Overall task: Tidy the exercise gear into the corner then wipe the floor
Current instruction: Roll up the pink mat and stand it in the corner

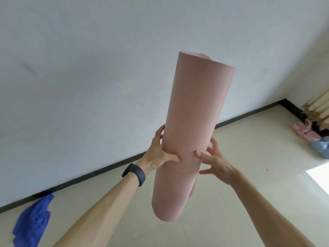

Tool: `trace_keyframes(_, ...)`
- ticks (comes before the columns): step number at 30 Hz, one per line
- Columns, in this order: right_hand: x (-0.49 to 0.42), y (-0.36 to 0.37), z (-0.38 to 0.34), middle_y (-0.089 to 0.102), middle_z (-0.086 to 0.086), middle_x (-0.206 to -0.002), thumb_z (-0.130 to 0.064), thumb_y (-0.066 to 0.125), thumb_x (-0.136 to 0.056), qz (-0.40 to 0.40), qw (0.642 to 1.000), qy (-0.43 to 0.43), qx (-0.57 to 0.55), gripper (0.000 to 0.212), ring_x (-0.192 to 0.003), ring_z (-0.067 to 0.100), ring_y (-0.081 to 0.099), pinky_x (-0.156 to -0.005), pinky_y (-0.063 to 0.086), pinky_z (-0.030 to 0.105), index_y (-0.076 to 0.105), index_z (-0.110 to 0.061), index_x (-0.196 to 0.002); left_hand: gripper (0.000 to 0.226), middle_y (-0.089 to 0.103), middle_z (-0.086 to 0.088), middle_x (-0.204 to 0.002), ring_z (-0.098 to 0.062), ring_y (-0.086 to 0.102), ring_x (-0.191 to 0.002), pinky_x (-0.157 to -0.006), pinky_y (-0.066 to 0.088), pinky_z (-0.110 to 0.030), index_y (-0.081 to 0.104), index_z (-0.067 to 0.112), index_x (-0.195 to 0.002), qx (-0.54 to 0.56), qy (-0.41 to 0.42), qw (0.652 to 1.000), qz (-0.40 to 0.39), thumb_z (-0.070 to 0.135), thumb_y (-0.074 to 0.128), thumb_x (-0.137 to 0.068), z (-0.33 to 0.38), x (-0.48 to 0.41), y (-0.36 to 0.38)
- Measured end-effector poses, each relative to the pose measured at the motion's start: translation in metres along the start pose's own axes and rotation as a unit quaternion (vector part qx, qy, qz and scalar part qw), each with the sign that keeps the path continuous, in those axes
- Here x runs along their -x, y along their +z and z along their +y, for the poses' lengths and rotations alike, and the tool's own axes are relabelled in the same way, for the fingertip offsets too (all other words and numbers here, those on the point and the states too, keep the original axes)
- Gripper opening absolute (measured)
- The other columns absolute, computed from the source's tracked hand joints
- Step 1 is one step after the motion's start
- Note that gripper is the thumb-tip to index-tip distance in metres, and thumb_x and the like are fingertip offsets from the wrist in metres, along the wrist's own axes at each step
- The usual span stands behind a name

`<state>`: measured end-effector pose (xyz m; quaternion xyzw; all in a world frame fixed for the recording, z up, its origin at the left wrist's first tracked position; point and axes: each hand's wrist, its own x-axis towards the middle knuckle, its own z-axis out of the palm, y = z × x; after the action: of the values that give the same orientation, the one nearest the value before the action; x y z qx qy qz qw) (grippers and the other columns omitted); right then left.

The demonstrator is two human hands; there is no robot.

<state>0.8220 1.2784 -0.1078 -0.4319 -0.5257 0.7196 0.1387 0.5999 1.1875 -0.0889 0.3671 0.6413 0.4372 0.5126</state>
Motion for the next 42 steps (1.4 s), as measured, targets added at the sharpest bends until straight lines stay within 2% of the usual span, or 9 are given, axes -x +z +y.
trace_keyframes(7,0.084,-0.152,-0.042,0.053,-0.022,-0.131,-0.039,0.095,-0.049,0.141,0.985,-0.094,-0.016,0.095,-0.13,0.01,0.048,-0.098,0.05,0.047,0.042,-0.036,-0.128,0.115,0.029,0.008,-0.14,-0.013,0.044,-0.126,-0.087,0.05,-0.027,0.019,0.055,-0.139,-0.087,0.021,0.993,-0.081,0.009,0.085,-0.057,0.101,-0.049,0.156)
trace_keyframes(13,0.123,-0.309,-0.062,0.047,-0.019,-0.133,-0.026,0.101,-0.046,0.208,0.968,-0.14,0.007,0.133,-0.121,0.005,0.05,-0.095,0.049,0.039,0.019,-0.051,-0.147,0.107,0.05,0.017,-0.135,-0.01,0.055,-0.121,-0.093,0.053,-0.037,0.015,0.06,-0.138,-0.029,0.015,0.986,-0.166,0.014,0.078,-0.065,0.17,-0.102,0.309)
trace_keyframes(17,0.135,-0.387,-0.075,0.046,-0.017,-0.133,-0.016,0.1,-0.048,0.232,0.962,-0.142,0.02,0.122,-0.122,0.008,0.049,-0.092,0.052,0.038,0.029,-0.049,-0.142,0.104,0.044,0.022,-0.138,-0.01,0.054,-0.123,-0.081,0.052,-0.038,0.025,0.056,-0.137,-0.014,0.006,0.984,-0.175,0.037,0.089,-0.057,0.206,-0.137,0.386)
trace_keyframes(21,0.133,-0.462,-0.09,0.046,-0.015,-0.136,-0.017,0.094,-0.052,0.242,0.961,-0.135,-0.004,0.106,-0.12,0.013,0.052,-0.078,0.052,0.026,0.034,-0.037,-0.137,0.106,0.042,0.014,-0.142,-0.012,0.057,-0.122,-0.076,0.054,-0.03,0.033,0.048,-0.14,-0.025,0.025,0.984,-0.176,0.038,0.093,-0.052,0.23,-0.189,0.448)
trace_keyframes(25,0.116,-0.544,-0.107,0.051,-0.01,-0.136,-0.045,0.094,-0.048,0.284,0.951,-0.115,-0.037,0.108,-0.131,0.013,0.048,-0.093,0.046,0.037,0.036,-0.033,-0.138,0.106,0.046,0.022,-0.134,-0.011,0.058,-0.117,-0.075,0.052,-0.028,0.025,0.052,-0.14,-0.012,0.038,0.976,-0.214,0.015,0.09,-0.065,0.254,-0.252,0.502)
trace_keyframes(29,0.106,-0.61,-0.131,0.06,-0.005,-0.127,-0.039,0.096,-0.052,0.295,0.947,-0.111,-0.056,0.113,-0.117,0.016,0.062,-0.089,0.056,0.044,0.026,-0.062,-0.138,0.111,0.048,0.015,-0.137,-0.013,0.056,-0.121,-0.086,0.054,-0.031,0.023,0.052,-0.142,-0.034,0.049,0.964,-0.26,0.01,0.087,-0.062,0.276,-0.317,0.554)
trace_keyframes(35,0.083,-0.726,-0.165,0.054,-0.016,-0.128,-0.029,0.097,-0.052,0.358,0.921,-0.133,-0.07,0.101,-0.114,0.013,0.063,-0.079,0.056,0.03,0.037,-0.038,-0.133,0.108,0.031,0.022,-0.131,-0.01,0.048,-0.125,-0.098,0.052,-0.04,0.03,0.072,-0.127,-0.061,0.079,0.961,-0.259,0.02,0.088,-0.052,0.315,-0.415,0.651)
trace_keyframes(39,0.052,-0.821,-0.172,0.054,-0.014,-0.126,-0.024,0.099,-0.053,0.382,0.912,-0.138,-0.063,0.097,-0.11,0.013,0.066,-0.09,0.058,0.041,0.04,-0.033,-0.131,0.1,0.039,0.01,-0.13,-0.009,0.056,-0.118,-0.081,0.054,-0.022,0.038,0.061,-0.134,-0.051,0.104,0.964,-0.239,0.012,0.077,-0.057,0.333,-0.477,0.725)
trace_keyframes(42,0.02,-0.905,-0.174,0.051,-0.01,-0.132,-0.037,0.102,-0.044,0.381,0.915,-0.128,-0.044,0.102,-0.111,0.016,0.065,-0.091,0.057,0.044,0.042,-0.04,-0.126,0.088,0.034,0.016,-0.124,-0.012,0.054,-0.118,-0.09,0.055,-0.03,0.036,0.068,-0.127,-0.057,0.115,0.973,-0.192,0.032,0.072,-0.055,0.347,-0.523,0.785)
